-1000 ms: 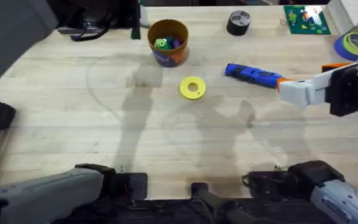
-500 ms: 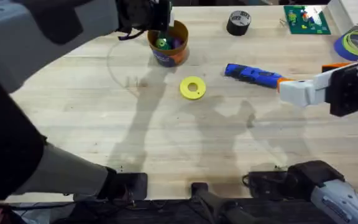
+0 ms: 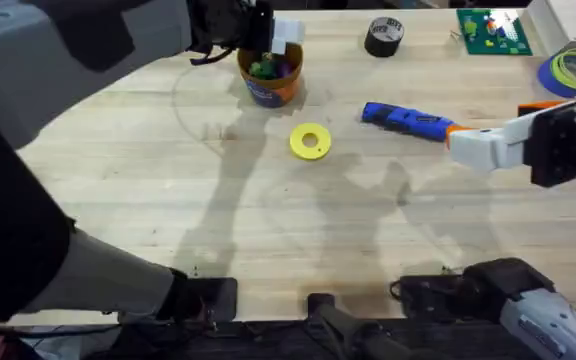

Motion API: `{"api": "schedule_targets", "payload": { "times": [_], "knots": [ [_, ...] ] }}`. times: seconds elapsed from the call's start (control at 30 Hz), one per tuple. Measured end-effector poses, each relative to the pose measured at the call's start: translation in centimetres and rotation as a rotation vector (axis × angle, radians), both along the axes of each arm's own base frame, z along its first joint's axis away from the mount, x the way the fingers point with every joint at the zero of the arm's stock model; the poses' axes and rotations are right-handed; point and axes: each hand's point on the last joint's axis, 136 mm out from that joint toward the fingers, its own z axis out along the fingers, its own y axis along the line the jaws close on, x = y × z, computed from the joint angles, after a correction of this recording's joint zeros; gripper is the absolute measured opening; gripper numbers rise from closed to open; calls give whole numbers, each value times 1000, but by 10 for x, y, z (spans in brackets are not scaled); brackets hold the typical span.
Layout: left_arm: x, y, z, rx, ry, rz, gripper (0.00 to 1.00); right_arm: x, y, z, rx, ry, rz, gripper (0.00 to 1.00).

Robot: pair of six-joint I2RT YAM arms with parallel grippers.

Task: Pick up the gripper from the table and insert it into the empty holder that is missing its gripper. Then pick up a screw, insert it into the mounting hole, and use the screwdriver to tighten it. Finally, clean up the table by picking up the vegetable and placing it into the bucket.

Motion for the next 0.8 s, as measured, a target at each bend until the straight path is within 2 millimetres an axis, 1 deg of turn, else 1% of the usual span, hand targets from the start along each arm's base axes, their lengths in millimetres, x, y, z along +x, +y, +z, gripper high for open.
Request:
{"api": "schedule_targets", "payload": {
  "times": [0.07, 0.13, 0.27, 0.33, 0.4, 0.5, 0.67, 0.8],
  "knots": [
    [-3, 2, 0, 6, 11, 3, 985, 0, 0, 0, 0, 0, 0, 997],
    [-9, 4, 3, 10, 22, 4, 986, 0, 0, 0, 0, 0, 0, 997],
    [-30, 10, 24, 16, 29, 7, 986, 0, 0, 0, 0, 0, 0, 997],
    [-47, 18, 39, 27, 35, 18, 986, 0, 0, 0, 0, 0, 0, 997],
    [-66, 27, 50, 46, 53, 31, 986, 0, 0, 0, 0, 0, 0, 996],
    [-99, 41, 59, 81, 101, 49, 985, 0, 0, 0, 0, 0, 0, 996],
    [-151, 59, 58, 134, 216, 60, 985, 0, 0, 0, 0, 0, 0, 996],
    [-181, 68, 54, 162, 295, 59, 986, 0, 0, 0, 0, 0, 0, 995]
  ]
}}
